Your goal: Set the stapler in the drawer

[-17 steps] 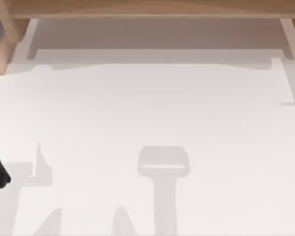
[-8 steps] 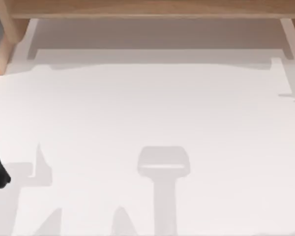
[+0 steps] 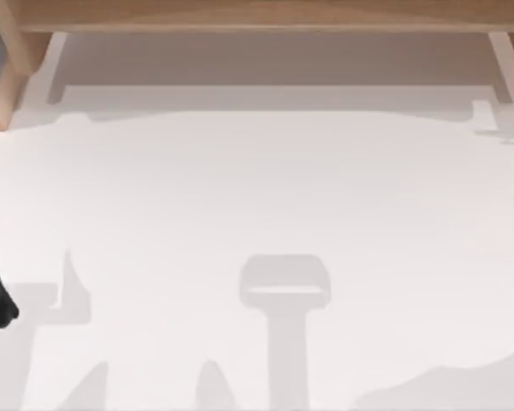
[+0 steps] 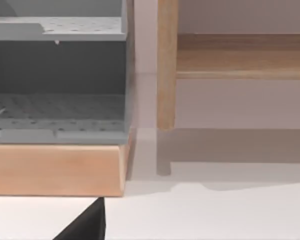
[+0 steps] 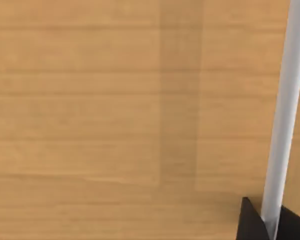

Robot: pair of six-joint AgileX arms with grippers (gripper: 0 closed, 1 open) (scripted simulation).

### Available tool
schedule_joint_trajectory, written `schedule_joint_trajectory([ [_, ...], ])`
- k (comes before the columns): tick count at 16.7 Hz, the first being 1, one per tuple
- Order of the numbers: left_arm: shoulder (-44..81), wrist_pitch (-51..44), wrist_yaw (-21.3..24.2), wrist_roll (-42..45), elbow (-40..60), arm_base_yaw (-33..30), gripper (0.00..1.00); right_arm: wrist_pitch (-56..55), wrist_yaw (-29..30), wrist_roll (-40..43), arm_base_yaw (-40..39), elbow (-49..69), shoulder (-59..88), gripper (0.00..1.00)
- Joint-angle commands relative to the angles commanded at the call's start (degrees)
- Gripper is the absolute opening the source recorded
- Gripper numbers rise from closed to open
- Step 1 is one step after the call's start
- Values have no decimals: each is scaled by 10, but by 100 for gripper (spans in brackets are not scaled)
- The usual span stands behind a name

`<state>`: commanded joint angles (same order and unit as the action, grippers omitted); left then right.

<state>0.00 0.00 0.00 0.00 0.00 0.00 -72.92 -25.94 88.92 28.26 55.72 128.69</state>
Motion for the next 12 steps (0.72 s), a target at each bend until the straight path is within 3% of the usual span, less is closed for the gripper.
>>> schedule_joint_trajectory([
  [6,0,0,0,0,0,0,100,8,2,0,-3,8,4,0],
  [12,0,0,0,0,0,0,100,75,30,1,-29,140,60,0],
])
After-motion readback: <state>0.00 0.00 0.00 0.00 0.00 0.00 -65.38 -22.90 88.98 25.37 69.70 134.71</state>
